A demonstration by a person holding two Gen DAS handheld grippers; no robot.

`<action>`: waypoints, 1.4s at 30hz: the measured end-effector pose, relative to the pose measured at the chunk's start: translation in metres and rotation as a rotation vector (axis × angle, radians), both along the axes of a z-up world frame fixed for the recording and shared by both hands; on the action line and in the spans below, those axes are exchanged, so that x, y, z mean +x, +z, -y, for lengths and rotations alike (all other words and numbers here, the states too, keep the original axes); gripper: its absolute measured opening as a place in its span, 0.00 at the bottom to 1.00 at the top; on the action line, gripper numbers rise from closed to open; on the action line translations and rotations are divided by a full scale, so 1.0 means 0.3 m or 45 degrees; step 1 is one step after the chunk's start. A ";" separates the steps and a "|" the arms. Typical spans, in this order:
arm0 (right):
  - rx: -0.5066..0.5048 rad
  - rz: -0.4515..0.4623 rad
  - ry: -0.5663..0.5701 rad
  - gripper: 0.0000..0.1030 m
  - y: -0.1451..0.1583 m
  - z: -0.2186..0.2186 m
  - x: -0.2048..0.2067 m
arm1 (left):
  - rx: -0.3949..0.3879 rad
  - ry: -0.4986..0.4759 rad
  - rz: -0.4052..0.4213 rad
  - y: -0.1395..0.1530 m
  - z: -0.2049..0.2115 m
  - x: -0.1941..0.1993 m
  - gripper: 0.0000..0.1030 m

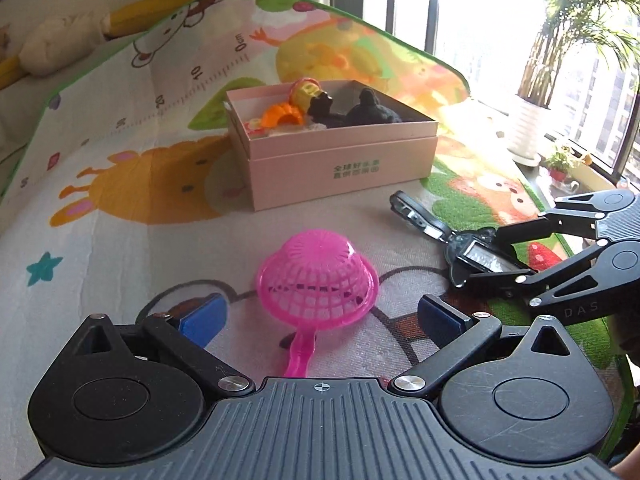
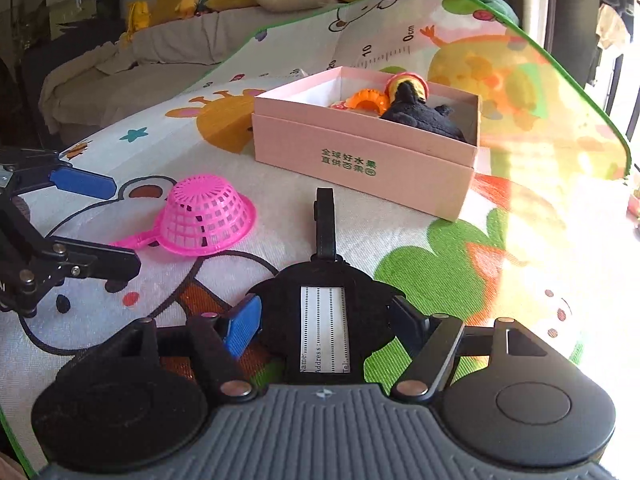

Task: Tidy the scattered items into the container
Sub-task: 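Grasp the black comb toy with the right gripper while the left holds the net, then carry the net over the box and open the left gripper while the right carries the toy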

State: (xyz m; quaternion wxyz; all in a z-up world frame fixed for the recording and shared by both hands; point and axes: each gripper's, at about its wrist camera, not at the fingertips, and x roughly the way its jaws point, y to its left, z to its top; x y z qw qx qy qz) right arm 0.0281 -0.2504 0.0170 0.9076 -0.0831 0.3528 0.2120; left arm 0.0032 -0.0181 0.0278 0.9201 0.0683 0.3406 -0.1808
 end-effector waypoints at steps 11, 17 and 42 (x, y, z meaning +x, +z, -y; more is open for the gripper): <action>0.010 -0.006 -0.004 0.78 -0.007 0.020 -0.095 | 0.070 -0.069 -0.055 -0.074 0.065 0.145 1.00; 0.027 0.003 -0.002 0.74 -0.007 0.021 -0.093 | 0.051 -0.089 -0.036 -0.057 0.075 0.117 0.85; 0.127 0.379 -0.062 0.69 0.297 0.096 -0.171 | -0.133 -0.043 0.398 0.365 0.062 0.076 0.86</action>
